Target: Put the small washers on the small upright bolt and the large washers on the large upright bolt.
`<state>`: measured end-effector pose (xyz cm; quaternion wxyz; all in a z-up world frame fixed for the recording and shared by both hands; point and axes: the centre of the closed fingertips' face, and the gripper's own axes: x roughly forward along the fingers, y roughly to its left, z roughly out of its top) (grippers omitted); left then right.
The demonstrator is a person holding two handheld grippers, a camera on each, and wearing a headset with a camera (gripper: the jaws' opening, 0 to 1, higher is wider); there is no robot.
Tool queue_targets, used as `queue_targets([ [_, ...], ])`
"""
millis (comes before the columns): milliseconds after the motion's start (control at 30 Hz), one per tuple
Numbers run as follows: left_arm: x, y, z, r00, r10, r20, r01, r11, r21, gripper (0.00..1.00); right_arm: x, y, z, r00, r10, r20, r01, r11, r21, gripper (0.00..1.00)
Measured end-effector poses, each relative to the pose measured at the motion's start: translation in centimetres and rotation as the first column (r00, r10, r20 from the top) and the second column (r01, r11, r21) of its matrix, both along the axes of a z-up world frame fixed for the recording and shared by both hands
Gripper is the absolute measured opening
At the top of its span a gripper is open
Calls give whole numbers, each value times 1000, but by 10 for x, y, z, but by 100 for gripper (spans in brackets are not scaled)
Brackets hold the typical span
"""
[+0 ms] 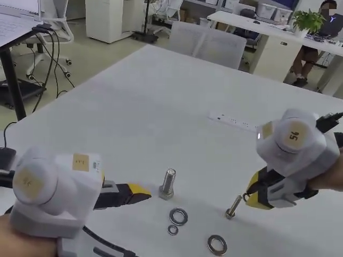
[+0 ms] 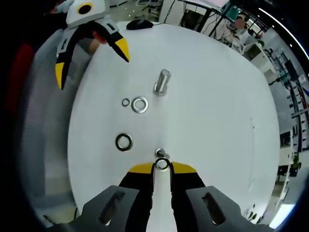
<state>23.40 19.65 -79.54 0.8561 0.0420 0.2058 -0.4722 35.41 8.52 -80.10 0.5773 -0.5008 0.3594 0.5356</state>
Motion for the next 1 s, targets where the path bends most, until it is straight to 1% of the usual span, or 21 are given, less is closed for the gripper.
queue_targets([
  [267, 0, 2, -1, 1000, 6, -6, -6, 1000, 1, 81, 4, 5, -5, 1000, 14, -9, -14, 1000, -1, 14],
  [533, 0, 3, -3, 1000, 9, -13, -9, 1000, 0, 81, 5, 6, -10, 1000, 21, -19, -21, 1000, -11, 14],
  [1000, 1, 5, -4, 1000, 15, -16, -15, 1000, 0, 81, 6, 7, -17, 999, 26, -31, -27, 999, -19, 14],
])
